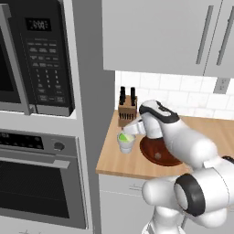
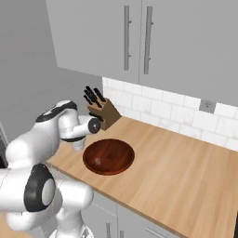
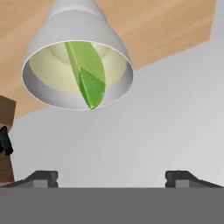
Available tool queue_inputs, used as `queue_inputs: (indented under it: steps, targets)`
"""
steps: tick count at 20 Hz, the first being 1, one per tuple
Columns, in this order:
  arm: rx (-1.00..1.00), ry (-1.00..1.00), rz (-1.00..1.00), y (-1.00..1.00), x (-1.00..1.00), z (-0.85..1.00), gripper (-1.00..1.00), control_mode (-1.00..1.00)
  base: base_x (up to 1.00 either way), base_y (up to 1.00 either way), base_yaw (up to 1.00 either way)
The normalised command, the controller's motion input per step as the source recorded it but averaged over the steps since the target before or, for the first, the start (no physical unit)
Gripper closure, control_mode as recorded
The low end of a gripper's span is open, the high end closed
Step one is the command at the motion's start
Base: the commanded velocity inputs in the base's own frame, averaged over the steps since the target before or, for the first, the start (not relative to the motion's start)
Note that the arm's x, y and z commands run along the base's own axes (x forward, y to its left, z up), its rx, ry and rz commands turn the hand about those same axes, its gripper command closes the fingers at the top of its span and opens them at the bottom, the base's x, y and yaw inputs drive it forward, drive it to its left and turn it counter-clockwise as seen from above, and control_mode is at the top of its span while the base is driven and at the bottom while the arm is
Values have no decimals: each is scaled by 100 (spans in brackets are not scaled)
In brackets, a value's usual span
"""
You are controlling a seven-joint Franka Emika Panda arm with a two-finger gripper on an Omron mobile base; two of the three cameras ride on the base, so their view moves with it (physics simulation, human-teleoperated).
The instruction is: Grab a lemon wedge from the fridge and one ice cube from the ice bowl, and put them in the glass of lemonade.
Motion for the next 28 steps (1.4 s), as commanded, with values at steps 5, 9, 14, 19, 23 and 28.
queue_inputs:
  steps: [5, 9, 14, 19, 23, 28]
  targets:
    - [11, -21, 0, -77, -94, 81, -100, -100, 0, 0, 0]
    - [13, -31, 1, -89, -100, 88, -100, -100, 0, 0, 0]
    - [11, -25, 0, -57, -99, 100, -100, -100, 0, 0, 0]
    - [1, -12, -1, -90, -100, 69, -100, -100, 0, 0, 0]
    - [0, -6, 0, -83, -81, 5, -100, -100, 0, 0, 0]
    - [0, -2, 0, -100, -91, -11, -100, -100, 0, 0, 0]
